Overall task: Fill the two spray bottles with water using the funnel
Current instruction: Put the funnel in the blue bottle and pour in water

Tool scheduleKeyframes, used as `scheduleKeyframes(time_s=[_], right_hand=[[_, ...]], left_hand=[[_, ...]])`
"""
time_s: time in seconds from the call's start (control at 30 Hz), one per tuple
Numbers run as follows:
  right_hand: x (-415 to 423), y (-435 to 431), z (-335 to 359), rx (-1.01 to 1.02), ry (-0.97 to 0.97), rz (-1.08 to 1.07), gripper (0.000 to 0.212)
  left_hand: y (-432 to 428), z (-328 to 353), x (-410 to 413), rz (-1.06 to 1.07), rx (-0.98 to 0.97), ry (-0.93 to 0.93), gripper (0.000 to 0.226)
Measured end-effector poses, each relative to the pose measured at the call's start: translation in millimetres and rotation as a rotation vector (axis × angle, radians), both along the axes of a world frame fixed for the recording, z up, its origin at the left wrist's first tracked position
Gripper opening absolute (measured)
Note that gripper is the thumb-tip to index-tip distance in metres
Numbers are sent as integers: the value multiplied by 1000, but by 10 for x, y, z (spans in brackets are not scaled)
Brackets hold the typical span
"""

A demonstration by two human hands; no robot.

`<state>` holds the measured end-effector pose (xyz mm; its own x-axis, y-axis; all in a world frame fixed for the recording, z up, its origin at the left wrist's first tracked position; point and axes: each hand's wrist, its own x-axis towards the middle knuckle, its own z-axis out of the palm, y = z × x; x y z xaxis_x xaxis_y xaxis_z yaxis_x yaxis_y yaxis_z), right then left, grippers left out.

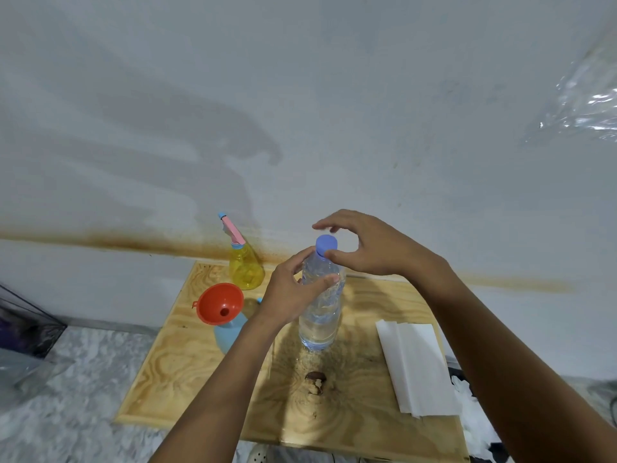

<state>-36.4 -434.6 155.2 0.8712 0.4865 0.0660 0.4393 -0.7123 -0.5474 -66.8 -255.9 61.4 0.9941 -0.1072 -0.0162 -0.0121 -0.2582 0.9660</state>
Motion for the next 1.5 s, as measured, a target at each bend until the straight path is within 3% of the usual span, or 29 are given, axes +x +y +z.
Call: scheduleKeyframes(time_s=[0.1, 0.27, 0.43, 0.53, 0.67, 0.83, 0.97, 1.2, 1.33, 1.43, 1.5], right_hand=[[-28, 40, -81, -5, -33, -90, 56], [-69, 43, -195, 136, -111, -104, 30], [-193, -103, -316, 467, -160, -211, 32], [-303, -240, -657, 508, -120, -350, 34], [-440, -440, -1455, 392, -25, -486, 36], [-591, -539, -2382, 226, 317, -550, 43], [-651, -483, -2864, 163, 462, -561, 45], [-718, -464, -3138, 22, 325, -507, 32], [-665, -474, -3094, -4, 368, -472, 46], [-586, -405, -2771, 254, 369, -591, 53], [-558, -320, -2402, 479, 265, -612, 52]], left_hand=[[-7, 5, 4, -10, 12, -6, 65], [-9, 14, -3, -21, 1, -5, 64], [-27, 82, -40, -23, -32, -10, 51], [-30, 89, -50, -22, -34, -8, 48], [-37, 94, -66, -11, -25, -9, 49], [-31, 90, -62, -16, 1, -21, 47], [-36, 87, -69, -3, -6, -6, 44], [-40, 113, -75, -11, 2, -4, 46], [-39, 115, -84, -16, 1, 5, 45], [-35, 111, -88, -12, -3, 7, 45], [-33, 104, -85, -4, -14, 10, 46]])
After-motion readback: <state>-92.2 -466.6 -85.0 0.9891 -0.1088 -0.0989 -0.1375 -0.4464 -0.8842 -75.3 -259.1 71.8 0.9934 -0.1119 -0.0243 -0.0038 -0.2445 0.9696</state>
